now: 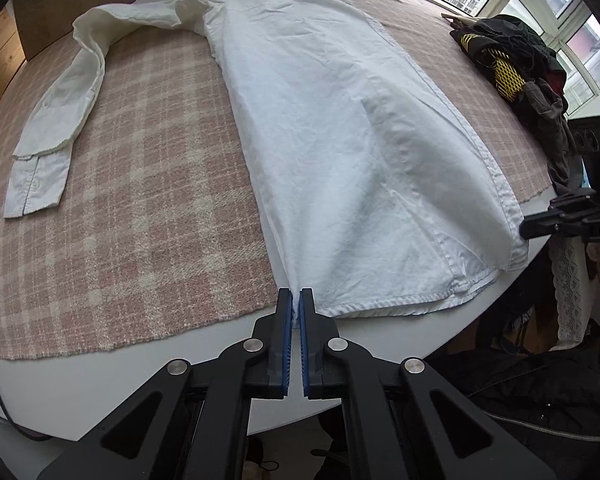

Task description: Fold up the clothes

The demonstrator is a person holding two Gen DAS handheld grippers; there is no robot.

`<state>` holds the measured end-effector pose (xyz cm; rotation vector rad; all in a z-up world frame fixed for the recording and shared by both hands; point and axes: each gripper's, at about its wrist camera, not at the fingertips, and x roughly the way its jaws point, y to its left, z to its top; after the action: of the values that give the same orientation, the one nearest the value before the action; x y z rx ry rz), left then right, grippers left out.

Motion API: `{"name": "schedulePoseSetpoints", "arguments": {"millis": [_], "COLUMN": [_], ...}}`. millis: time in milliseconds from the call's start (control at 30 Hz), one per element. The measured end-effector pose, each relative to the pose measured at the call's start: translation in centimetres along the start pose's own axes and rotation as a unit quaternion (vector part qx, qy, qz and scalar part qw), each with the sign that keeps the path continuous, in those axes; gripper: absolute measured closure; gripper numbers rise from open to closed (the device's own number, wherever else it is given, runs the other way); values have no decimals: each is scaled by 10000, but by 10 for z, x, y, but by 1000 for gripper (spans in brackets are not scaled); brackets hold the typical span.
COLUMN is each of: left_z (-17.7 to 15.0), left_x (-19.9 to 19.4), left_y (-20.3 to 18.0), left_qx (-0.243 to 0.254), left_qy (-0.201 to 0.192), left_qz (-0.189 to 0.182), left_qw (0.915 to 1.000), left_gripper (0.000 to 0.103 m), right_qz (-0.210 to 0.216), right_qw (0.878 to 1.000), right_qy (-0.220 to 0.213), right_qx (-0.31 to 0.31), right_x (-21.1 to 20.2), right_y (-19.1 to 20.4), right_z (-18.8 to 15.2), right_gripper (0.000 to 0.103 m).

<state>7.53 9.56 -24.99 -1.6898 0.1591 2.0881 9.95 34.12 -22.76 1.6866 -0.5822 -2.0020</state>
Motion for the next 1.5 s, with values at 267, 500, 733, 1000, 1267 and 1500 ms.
{"name": "schedulePoseSetpoints", "arguments": {"millis": [267,500,733,1000,1267,1500], "left_z": [-2,40,81,76,70,56], "left_x": [5,-23,-20,21,24,22], "left_y": [0,-63,-116,-148,-152,-167], "left_qx": [154,430,878,1256,1314,1594], "left_qy": [200,-337,-350,-135,-141,-212], "left_qz": [160,216,-454,-556,-617,-523], "left_qw": [9996,9983,9945,9904,9893,9856], "left_gripper": [92,93,91,85,79,63], "right_qz": [-881,-528,-987,-199,-2679,-606], "right_qw": [9954,9952,9907,9947,9490,9832], "right_qy": [368,-279,-754,-150,-405,163], "right_qx": [-127,-773,-554,-998,-1613,-1712], "right_x": [2,-44,-19,35,35,64], "right_y": [-8,34,-2,3,-6,23], "right_z": [14,49,183,222,252,241], "right_gripper": [98,93,93,89,95,82]}}
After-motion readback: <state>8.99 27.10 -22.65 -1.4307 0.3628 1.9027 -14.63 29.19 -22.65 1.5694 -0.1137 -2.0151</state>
